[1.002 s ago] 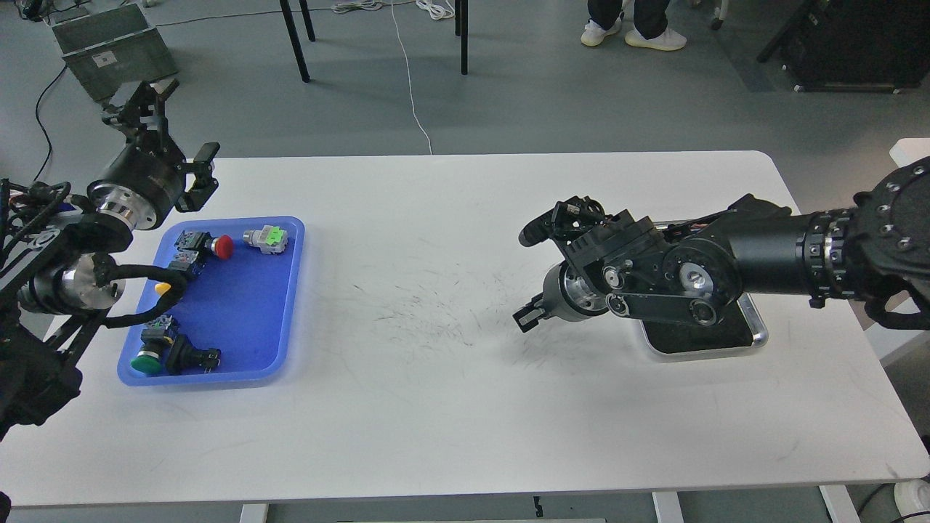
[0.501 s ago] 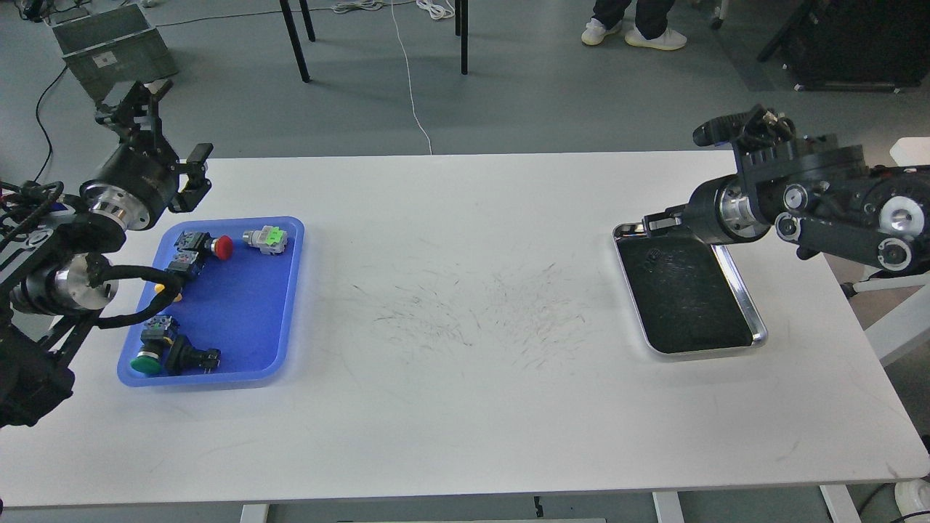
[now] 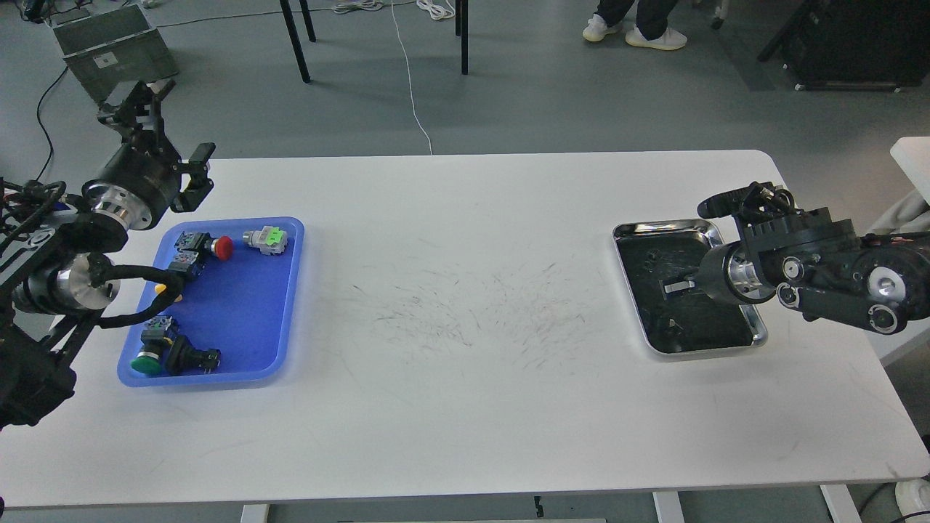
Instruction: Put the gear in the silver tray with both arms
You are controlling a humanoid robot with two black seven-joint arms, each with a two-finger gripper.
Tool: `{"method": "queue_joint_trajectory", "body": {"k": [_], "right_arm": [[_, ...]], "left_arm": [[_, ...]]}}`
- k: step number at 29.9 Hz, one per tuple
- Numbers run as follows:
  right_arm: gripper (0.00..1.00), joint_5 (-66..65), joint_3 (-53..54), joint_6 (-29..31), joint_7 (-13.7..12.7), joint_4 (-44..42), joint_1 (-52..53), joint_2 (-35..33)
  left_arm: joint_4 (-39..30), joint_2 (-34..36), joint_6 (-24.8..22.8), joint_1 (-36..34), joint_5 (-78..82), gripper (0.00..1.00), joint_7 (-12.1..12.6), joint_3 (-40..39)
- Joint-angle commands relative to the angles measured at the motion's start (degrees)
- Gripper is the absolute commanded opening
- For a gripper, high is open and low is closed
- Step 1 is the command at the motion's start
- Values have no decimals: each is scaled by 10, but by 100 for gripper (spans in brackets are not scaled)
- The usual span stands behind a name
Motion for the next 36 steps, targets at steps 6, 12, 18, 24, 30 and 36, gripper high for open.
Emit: {"method": "queue_joint_trajectory", "body": {"k": [6,12,18,24,30,36], "right_arm": [[6,-1,0,0,0,2,-18,-5],[29,-1,0,-1,-1,1,-20,-7],[89,2,17,-1,1,7,-18,-30],[92,7,87,0,1,5,-18,-57],[93,65,248,-3,10,-1,-44,-84],[93,293,465,0,24,-13,-102,-79]], "left_arm": [[0,-2,1,0,0,98,-1,0],[0,0,1,1,0,98,-1,0],[0,1,1,0,1,98,-1,0],[0,2,2,0,1,98,-1,0],[1,-3,23,-5,2,98,-1,-1],[0,-2,52,-36,0,98,9,0]]}}
